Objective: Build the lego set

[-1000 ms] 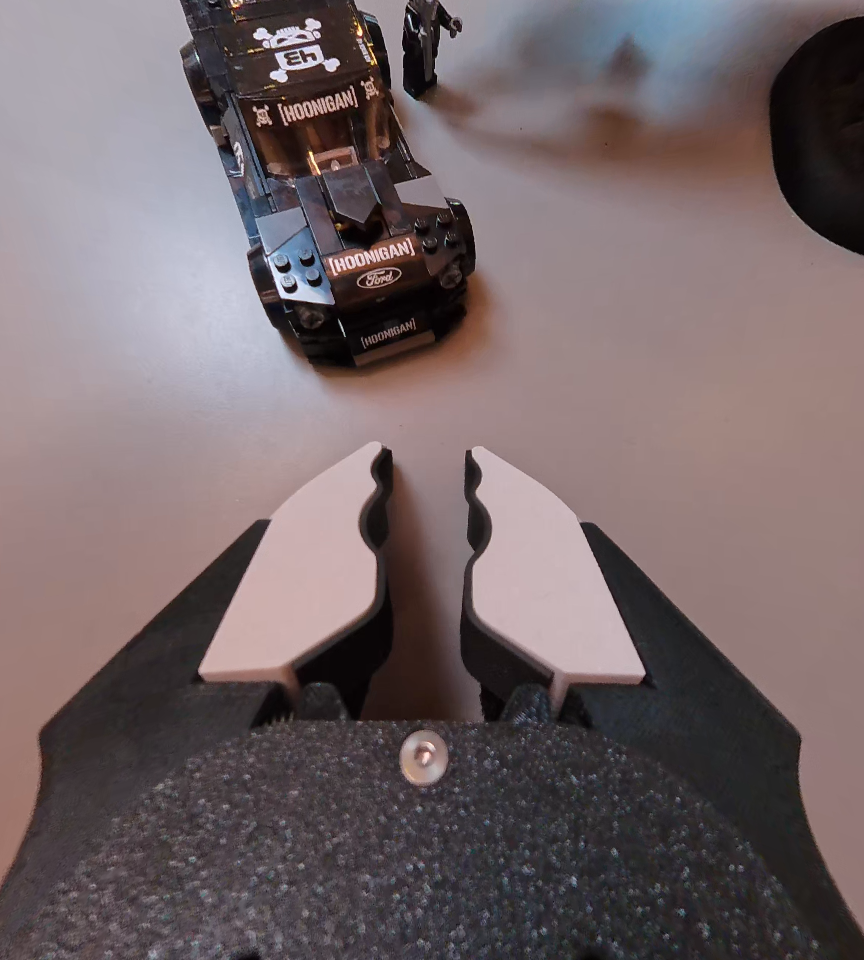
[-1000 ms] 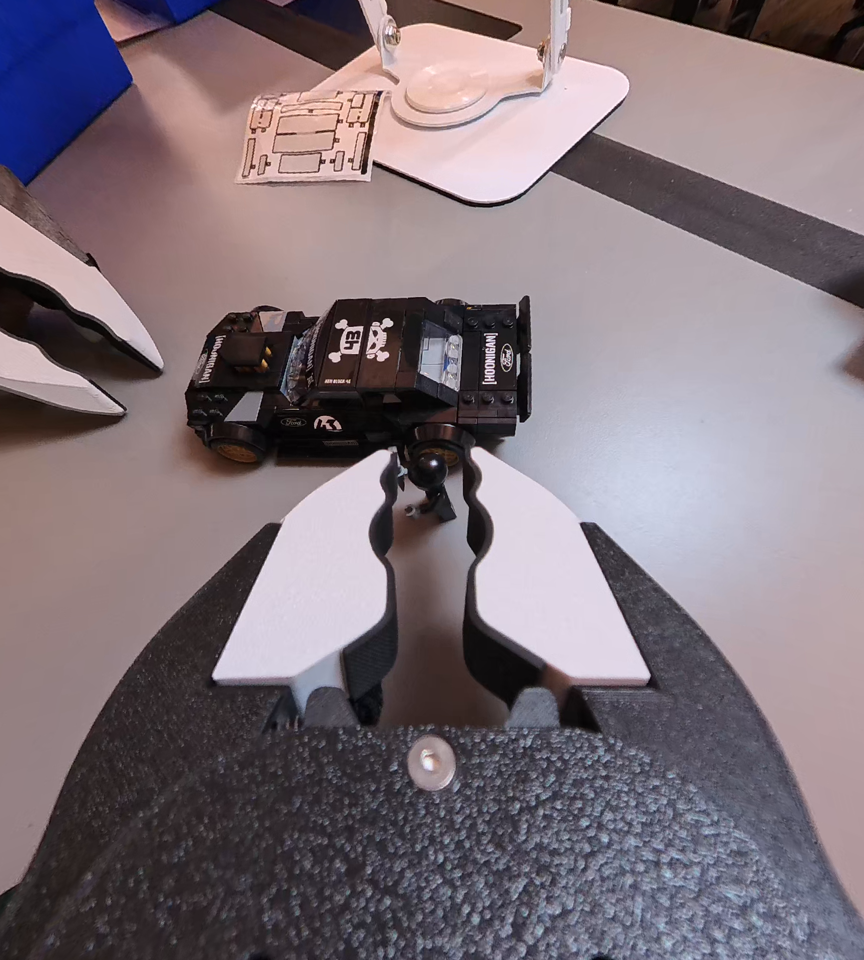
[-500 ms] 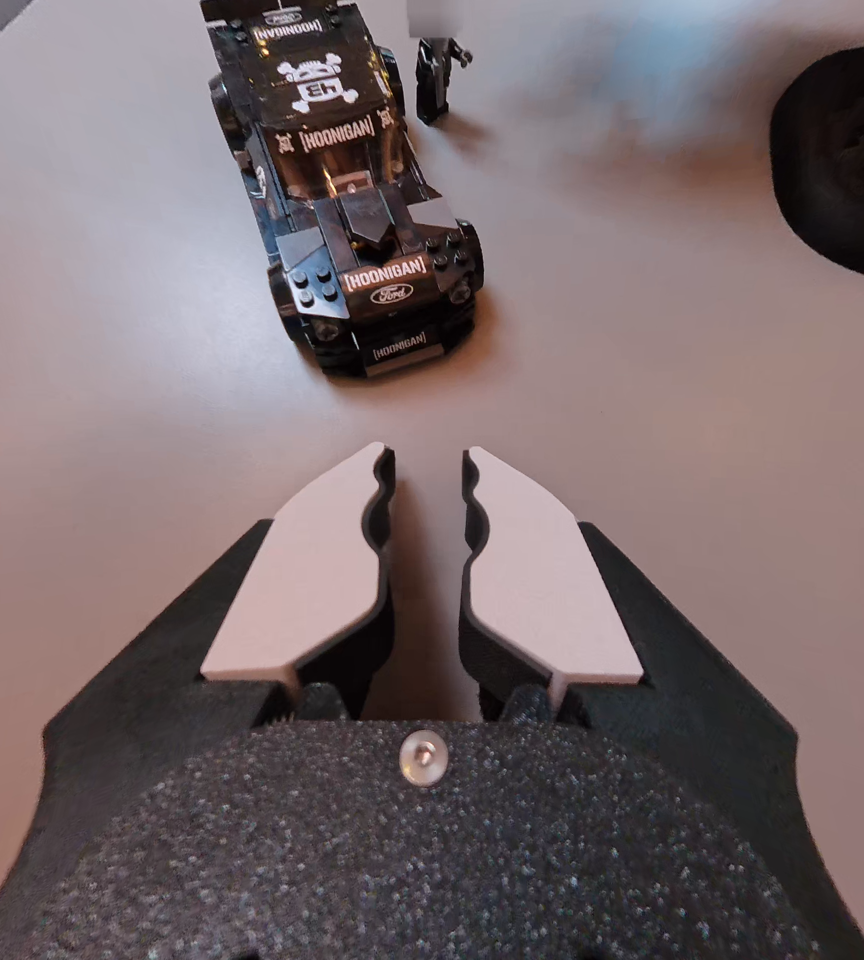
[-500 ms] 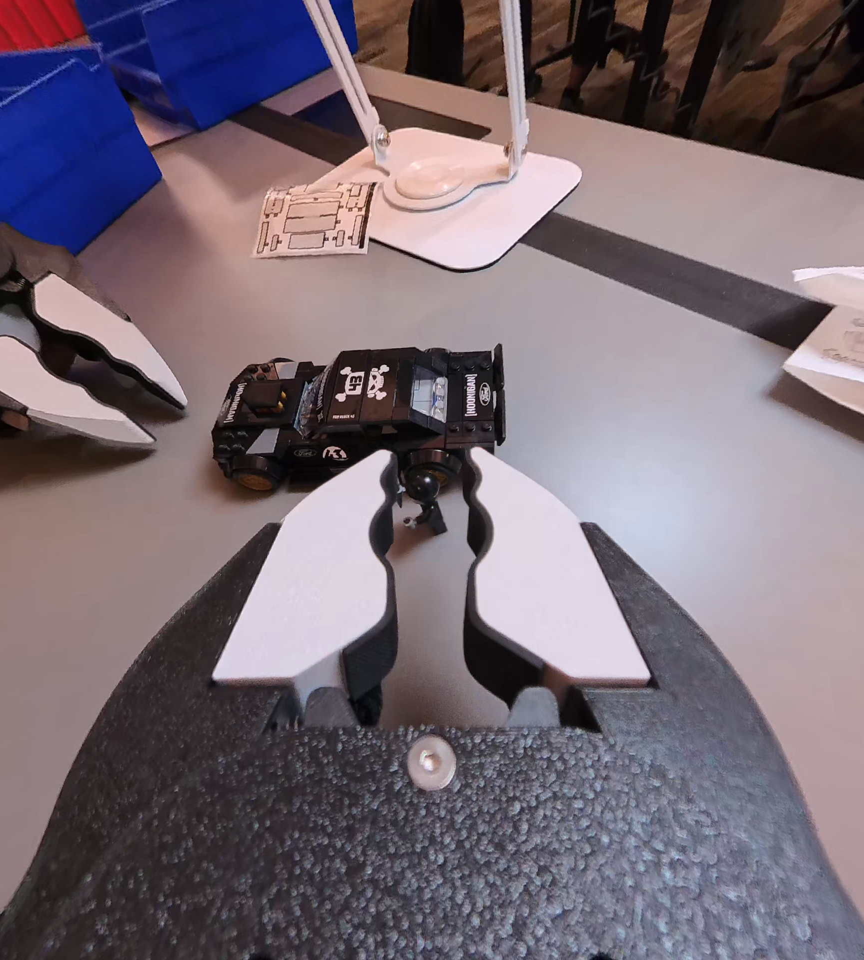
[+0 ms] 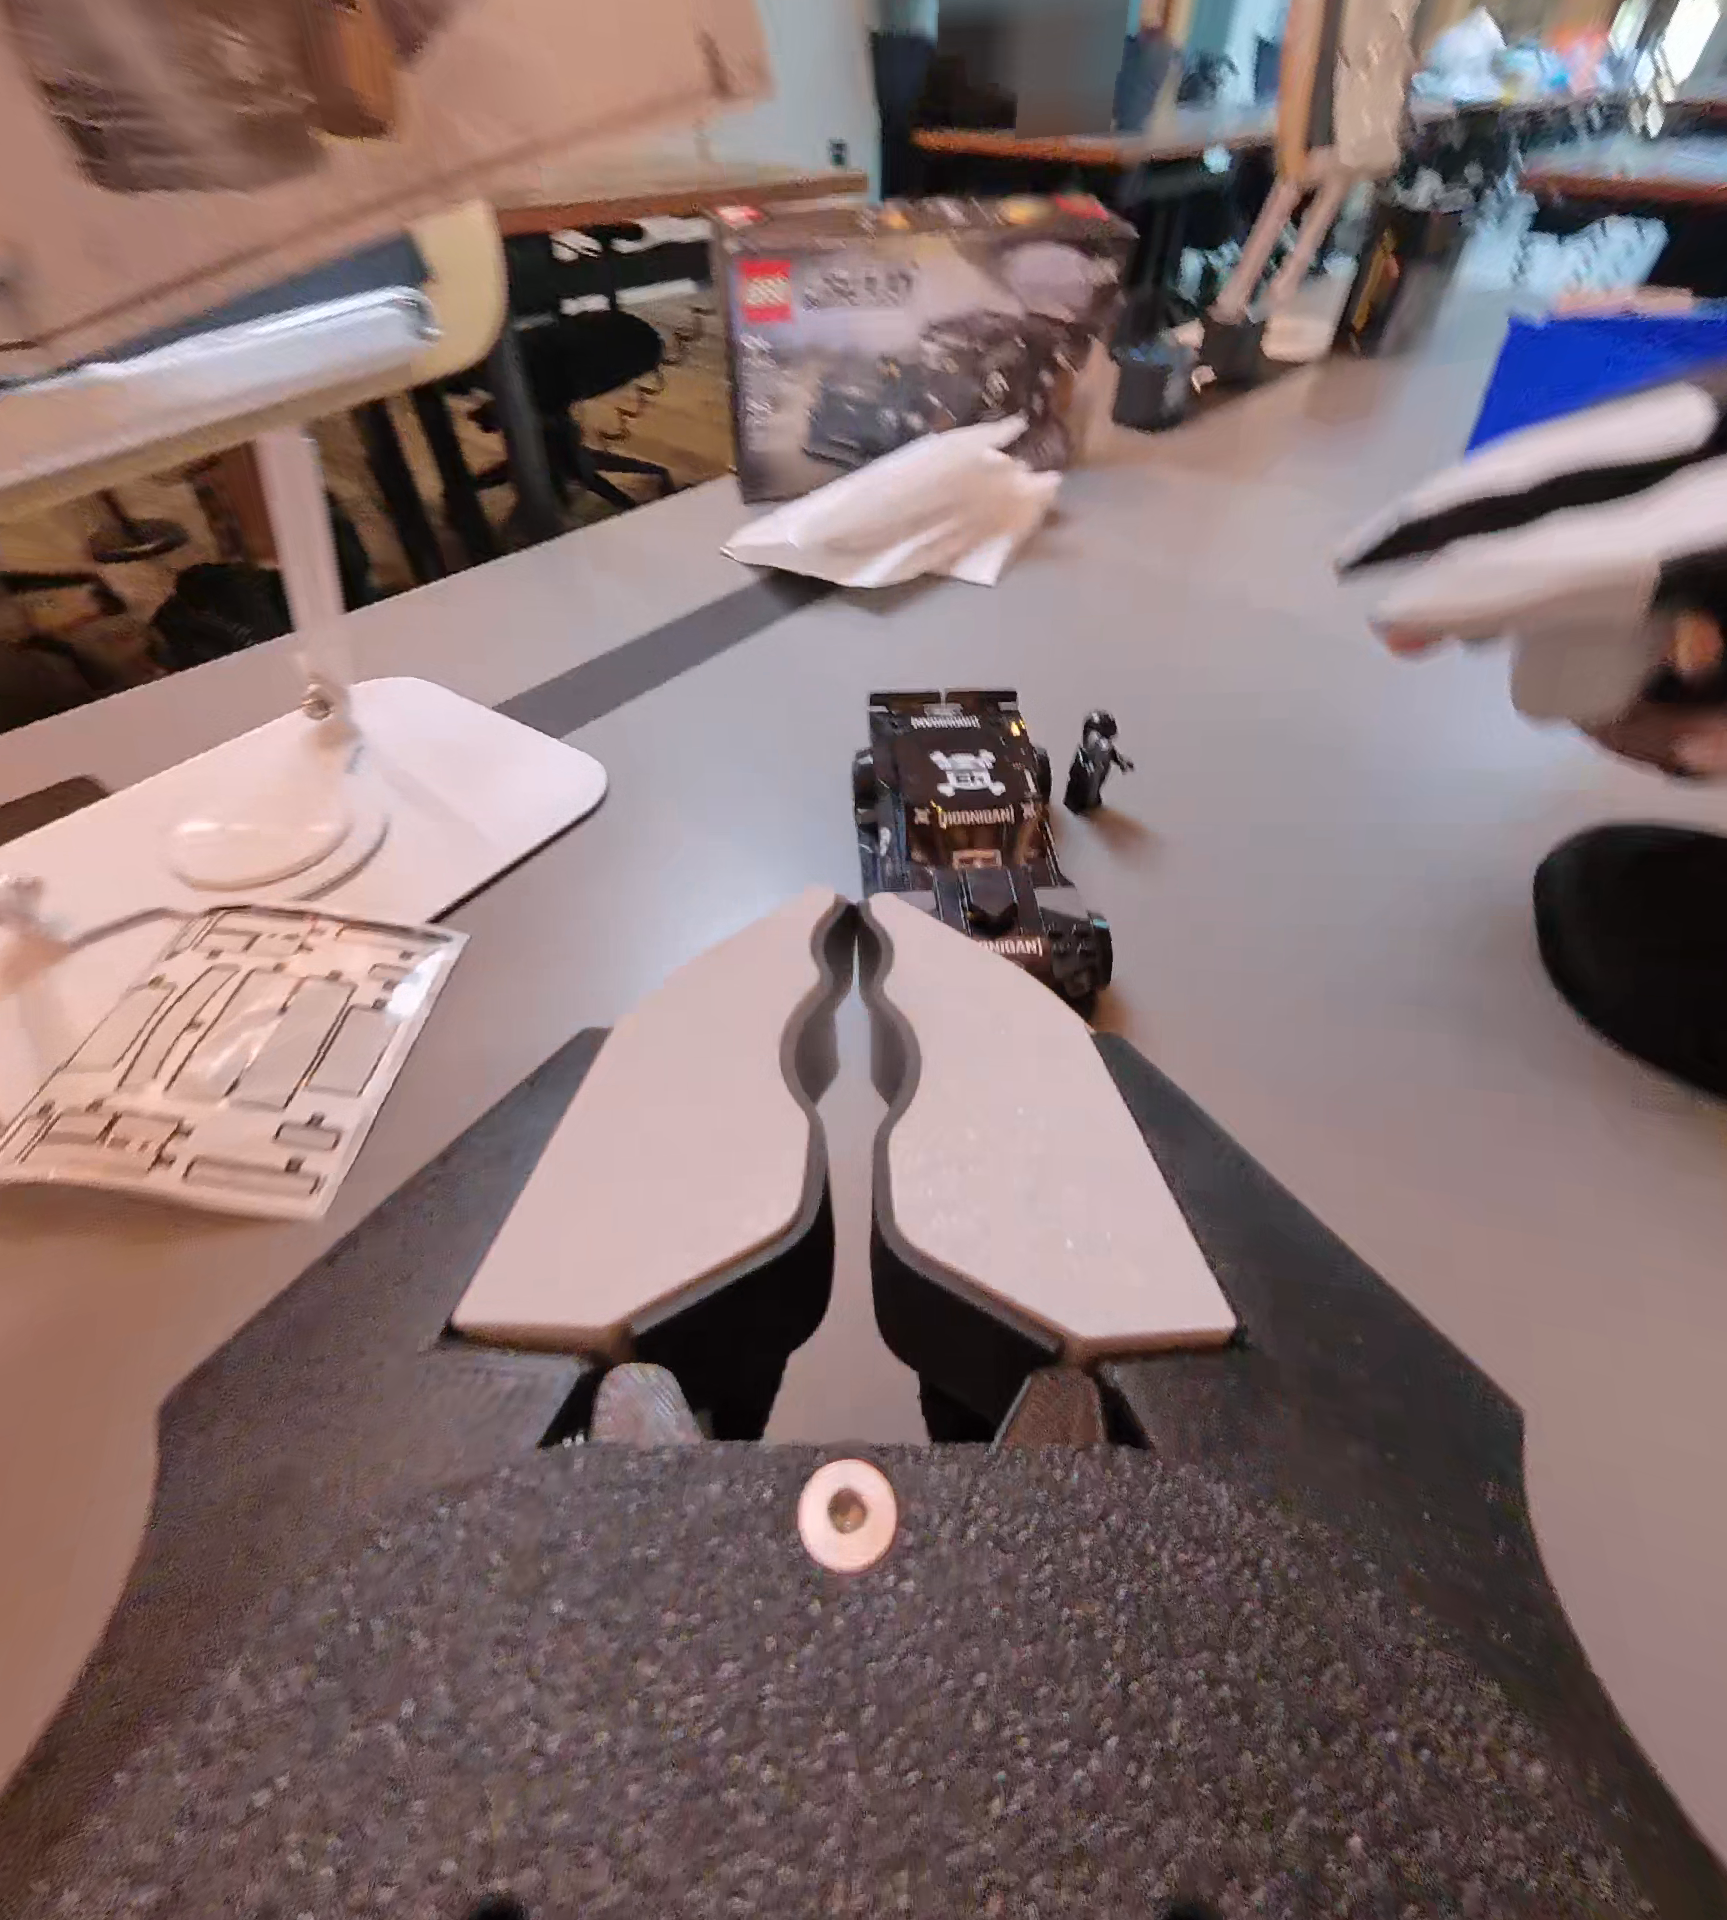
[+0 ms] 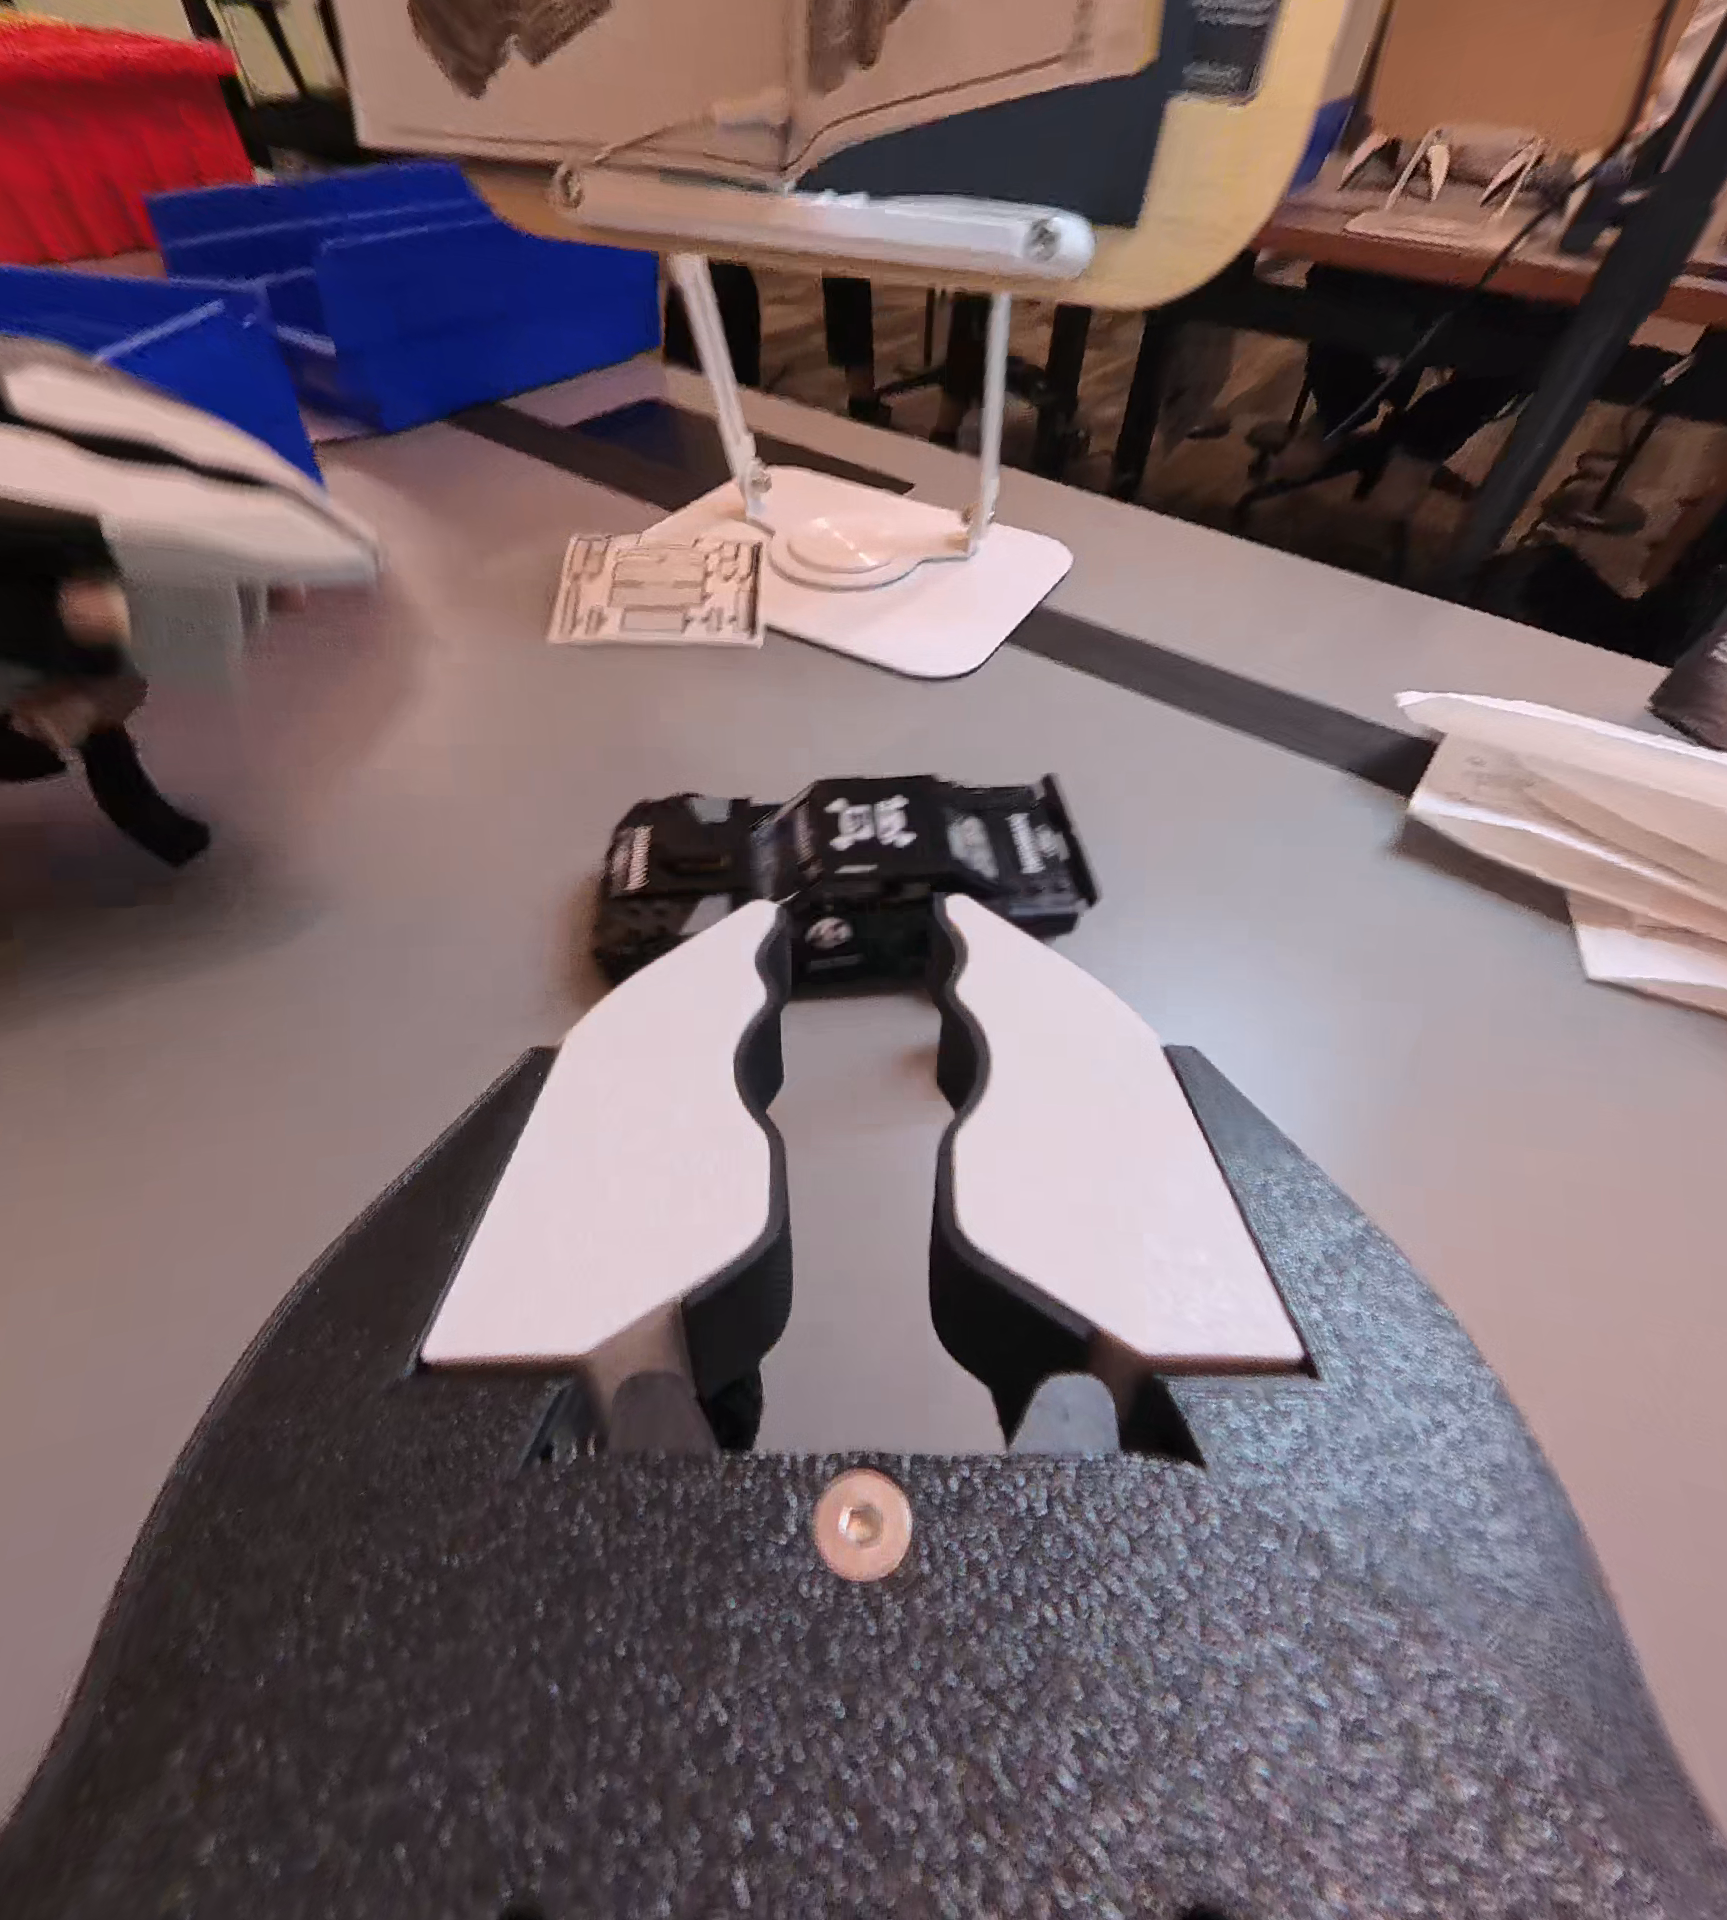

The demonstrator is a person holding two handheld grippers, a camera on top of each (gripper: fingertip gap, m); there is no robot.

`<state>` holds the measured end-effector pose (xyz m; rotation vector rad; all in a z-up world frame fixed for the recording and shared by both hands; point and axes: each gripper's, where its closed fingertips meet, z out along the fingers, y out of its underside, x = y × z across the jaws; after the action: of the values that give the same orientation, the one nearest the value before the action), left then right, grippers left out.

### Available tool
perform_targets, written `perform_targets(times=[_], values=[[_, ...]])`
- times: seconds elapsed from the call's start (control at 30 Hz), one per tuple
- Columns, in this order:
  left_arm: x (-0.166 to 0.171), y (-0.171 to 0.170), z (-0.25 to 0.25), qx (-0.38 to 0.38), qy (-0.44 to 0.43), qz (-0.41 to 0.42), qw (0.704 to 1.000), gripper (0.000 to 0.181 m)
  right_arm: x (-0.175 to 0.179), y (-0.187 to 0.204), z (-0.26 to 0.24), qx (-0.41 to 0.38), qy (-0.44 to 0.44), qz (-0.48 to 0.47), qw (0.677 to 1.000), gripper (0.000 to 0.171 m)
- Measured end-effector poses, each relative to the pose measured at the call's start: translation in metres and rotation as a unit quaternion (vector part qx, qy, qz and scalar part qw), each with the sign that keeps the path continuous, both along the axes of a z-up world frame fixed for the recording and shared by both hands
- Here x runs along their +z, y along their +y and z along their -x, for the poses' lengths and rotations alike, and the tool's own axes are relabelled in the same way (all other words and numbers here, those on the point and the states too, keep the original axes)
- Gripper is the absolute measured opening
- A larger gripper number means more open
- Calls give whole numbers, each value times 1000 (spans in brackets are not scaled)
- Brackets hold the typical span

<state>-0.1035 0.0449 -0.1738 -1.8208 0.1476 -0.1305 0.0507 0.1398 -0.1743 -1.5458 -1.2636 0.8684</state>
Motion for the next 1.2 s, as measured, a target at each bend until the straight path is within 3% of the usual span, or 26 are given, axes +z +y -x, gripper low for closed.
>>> perform_targets(times=[0.23,0.47,0.8,1.2], values=[[18,-59,14,105,-33,-39,993,0,-26,-61,-8,-28,-40,-35,998,23],[-11,-99,24,168,-22,-29,985,0,-36,-62,0,-44,-36,-87,995,0],[-16,-106,31,174,-34,-27,984,2,-24,-56,-4,-66,7,-84,994,0],[-29,-98,21,165,40,11,985,15,-15,-58,-7,-69,36,-103,992,0]])
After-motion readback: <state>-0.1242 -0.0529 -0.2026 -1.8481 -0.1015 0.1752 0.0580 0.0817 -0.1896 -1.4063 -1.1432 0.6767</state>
